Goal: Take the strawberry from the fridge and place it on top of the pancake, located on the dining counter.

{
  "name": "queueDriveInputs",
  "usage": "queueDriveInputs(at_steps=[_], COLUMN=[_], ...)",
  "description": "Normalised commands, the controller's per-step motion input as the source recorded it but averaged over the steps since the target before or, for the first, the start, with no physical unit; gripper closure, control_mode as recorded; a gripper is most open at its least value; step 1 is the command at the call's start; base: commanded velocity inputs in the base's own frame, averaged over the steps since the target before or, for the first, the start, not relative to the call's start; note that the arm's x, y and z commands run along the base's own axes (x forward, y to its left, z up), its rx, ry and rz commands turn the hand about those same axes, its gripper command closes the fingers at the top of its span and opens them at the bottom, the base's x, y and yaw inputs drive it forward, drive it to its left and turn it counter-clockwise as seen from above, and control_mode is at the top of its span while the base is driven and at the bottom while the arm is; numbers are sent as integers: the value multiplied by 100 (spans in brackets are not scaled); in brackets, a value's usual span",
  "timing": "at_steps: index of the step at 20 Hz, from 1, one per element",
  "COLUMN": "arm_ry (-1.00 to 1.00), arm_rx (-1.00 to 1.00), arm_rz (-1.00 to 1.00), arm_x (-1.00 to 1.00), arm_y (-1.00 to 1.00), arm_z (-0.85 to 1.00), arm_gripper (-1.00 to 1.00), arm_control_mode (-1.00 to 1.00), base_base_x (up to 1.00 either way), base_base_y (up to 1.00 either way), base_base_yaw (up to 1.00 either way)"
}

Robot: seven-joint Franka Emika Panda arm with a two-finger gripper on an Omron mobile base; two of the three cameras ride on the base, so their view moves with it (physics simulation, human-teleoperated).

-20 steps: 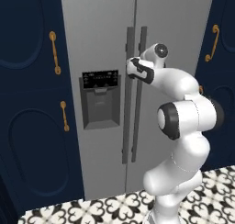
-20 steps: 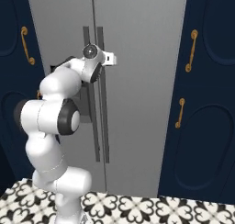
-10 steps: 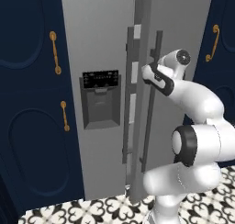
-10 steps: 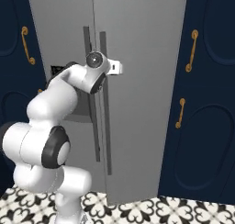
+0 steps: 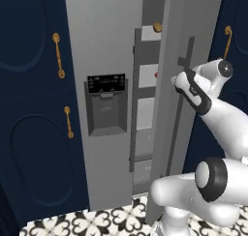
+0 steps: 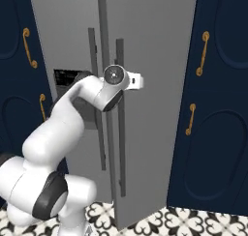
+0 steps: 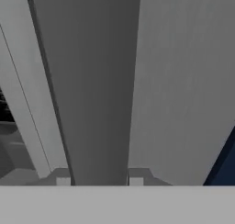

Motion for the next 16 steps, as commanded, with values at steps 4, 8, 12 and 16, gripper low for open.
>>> queueDriveInputs(at_steps=[4,8,12,16], arm_ry=[5,0,0,4], arm_rx=[-2,-7,-10,-20], arm_rz=[-1,0,0,0], arm_x=[-33,-100,-98,-56], arm_y=[0,0,1,44], arm_z=[-4,25,41,46], arm_gripper=[-100,-100,-100,-100], arm_control_mode=[-100,-100,-100,-100], base_base_x=[0,0,0,0], base_base_y=[0,0,0,0], base_base_yaw=[0,0,0,0])
